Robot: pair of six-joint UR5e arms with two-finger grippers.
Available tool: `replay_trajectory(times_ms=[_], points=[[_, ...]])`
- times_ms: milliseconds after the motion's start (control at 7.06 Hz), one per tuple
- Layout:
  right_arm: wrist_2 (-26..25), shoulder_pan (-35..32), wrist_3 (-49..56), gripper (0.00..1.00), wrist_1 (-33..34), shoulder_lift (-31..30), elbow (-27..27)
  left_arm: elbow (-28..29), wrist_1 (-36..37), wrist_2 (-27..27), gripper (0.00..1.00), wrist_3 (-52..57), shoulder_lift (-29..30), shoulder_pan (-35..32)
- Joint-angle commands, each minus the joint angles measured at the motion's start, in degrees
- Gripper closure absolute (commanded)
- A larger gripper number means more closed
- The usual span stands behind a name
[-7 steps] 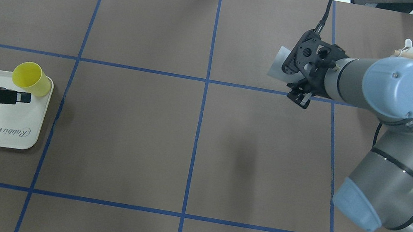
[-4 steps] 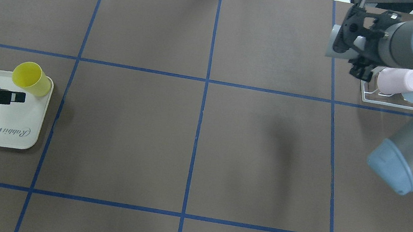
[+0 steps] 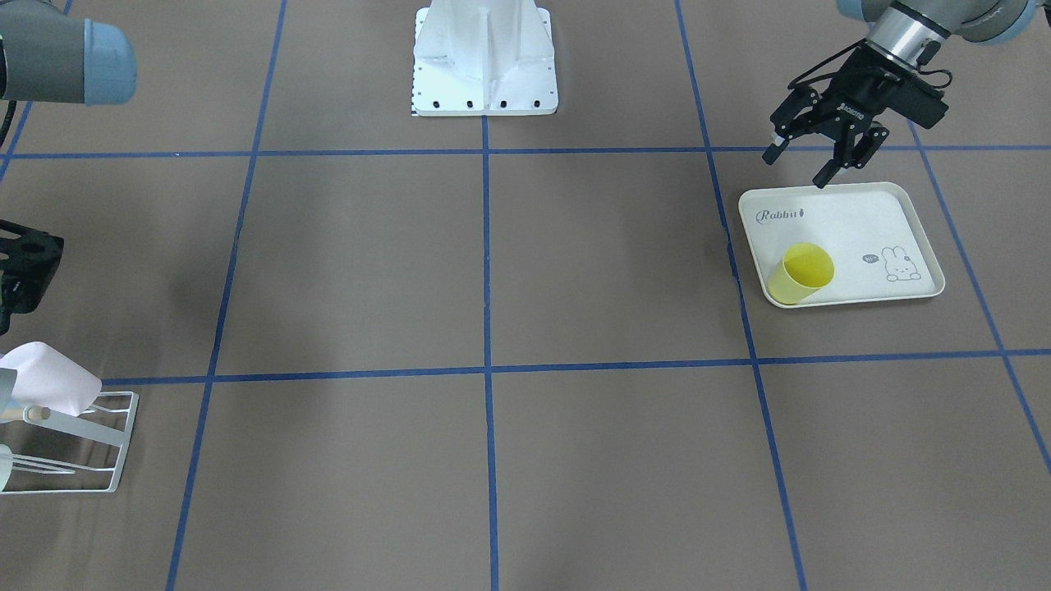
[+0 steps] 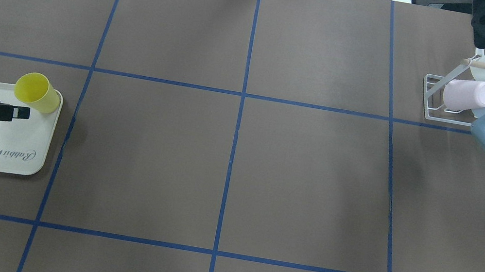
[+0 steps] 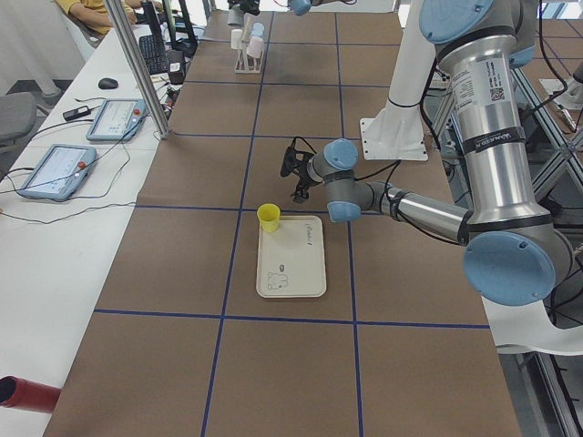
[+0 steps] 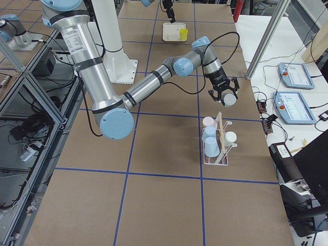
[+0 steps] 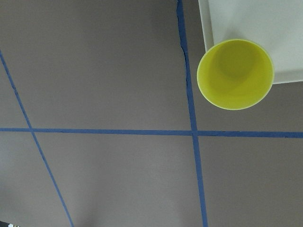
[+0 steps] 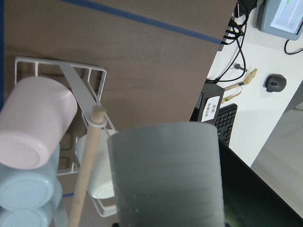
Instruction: Transfer IKEA cup to right arm and place on rack
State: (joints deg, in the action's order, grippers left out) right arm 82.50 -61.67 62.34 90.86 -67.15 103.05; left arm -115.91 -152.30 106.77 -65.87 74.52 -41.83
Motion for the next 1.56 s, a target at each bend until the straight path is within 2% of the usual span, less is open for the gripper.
replay_trajectory(times_ms=[0, 142, 425, 708, 1417], points=[[-2.69, -0.03, 3.14, 1.00, -3.90, 1.32, -6.25, -0.11, -0.10, -0.07, 0.00, -0.05, 0.01, 0.00], [-2.70, -0.03, 3.66, 1.00, -8.38, 0.80, -9.68, -0.11, -0.10, -0.16, 0.00, -0.05, 0.09, 0.00], [-3.05, 0.23, 3.76, 1.00, -10.53, 0.79, -13.30, -0.11, -0.10, -0.16, 0.00, -0.13, 0.09, 0.00], [-5.24, 1.38, 3.67, 0.96, -10.62, 0.88, -13.93, 0.07, -0.10, -0.07, 0.00, -0.05, 0.18, 0.09], [-6.39, 2.61, 3.41, 0.84, -10.53, -0.26, -13.93, 0.16, -0.10, -0.07, 0.00, -0.05, 0.45, 0.09]])
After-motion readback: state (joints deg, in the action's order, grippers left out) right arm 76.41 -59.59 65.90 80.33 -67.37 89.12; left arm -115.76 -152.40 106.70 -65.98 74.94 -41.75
